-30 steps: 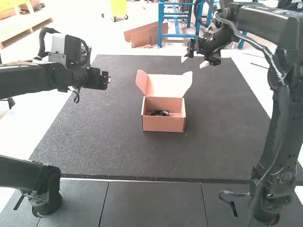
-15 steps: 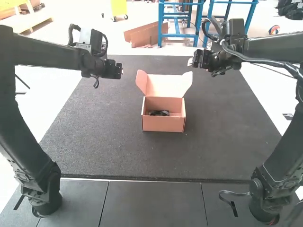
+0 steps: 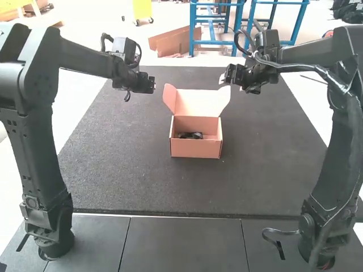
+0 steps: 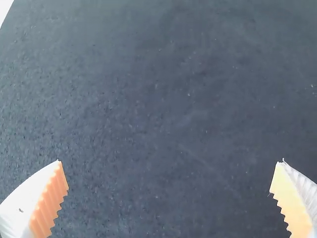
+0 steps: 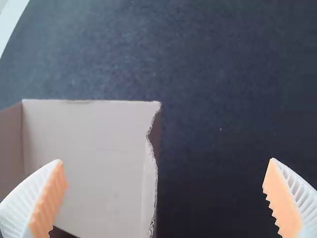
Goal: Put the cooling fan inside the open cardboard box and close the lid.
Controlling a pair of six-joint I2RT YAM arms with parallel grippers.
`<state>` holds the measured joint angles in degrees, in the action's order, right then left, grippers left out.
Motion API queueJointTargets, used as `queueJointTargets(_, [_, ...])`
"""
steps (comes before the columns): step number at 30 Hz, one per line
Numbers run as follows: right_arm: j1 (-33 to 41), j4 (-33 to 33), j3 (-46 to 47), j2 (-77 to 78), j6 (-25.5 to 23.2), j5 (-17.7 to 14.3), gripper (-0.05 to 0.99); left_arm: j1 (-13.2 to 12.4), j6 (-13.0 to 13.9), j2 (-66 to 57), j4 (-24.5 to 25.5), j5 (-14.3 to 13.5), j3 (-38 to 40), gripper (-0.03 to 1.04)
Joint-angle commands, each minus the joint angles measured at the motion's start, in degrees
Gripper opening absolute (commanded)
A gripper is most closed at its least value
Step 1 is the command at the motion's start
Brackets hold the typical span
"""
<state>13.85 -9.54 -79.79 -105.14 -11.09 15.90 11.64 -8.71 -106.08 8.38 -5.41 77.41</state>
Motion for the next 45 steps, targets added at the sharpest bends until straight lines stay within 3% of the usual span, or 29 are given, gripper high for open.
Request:
queueJointTargets(1, [-0.14, -0.74, -3.8, -0.41, -1.83, 3.87, 0.9, 1.02, -0.43, -0.88, 1.02, 5.67, 3.63, 0.97])
queueJointTargets(6, [-0.14, -2.24, -5.11, -1.29, -2.35, 6.25, 0.9, 3.21, -0.25, -1.67, 3.48, 10.77, 5.39, 0.97])
queueJointTargets(10, [-0.14, -3.99, -5.55, -1.73, -2.35, 7.57, 0.9, 4.71, 0.27, -1.5, 3.83, 12.0, 5.56, 0.97])
queueJointTargets(19, [-0.14, -6.37, -5.99, -2.26, -2.35, 8.88, 0.8, 5.59, 0.1, -0.79, 4.1, 12.09, 5.56, 0.97])
queueJointTargets(25, [-0.14, -6.1, -5.73, -2.96, -2.27, 8.71, 0.6, 5.5, 0.45, -0.35, 5.5, 12.09, 5.56, 0.97])
queueJointTargets(30, [-0.14, -5.58, -5.9, -3.67, -2.09, 8.27, 0.5, 5.5, 0.54, -0.09, 6.38, 12.0, 5.56, 0.97])
queueJointTargets(33, [-0.14, -4.7, -5.99, -3.67, -2.0, 7.39, 0.37, 5.5, 0.62, 0.0, 6.74, 12.0, 5.56, 0.97])
queueJointTargets(43, [-0.14, -4.79, -7.4, -2.61, -2.0, 4.84, 0.3, 5.5, 0.71, 0.0, 7.0, 12.0, 5.56, 0.97])
queueJointTargets(45, [-0.14, -4.79, -7.22, -2.17, -1.92, 4.14, 0.25, 5.59, 0.71, 0.09, 6.91, 12.0, 5.56, 0.97])
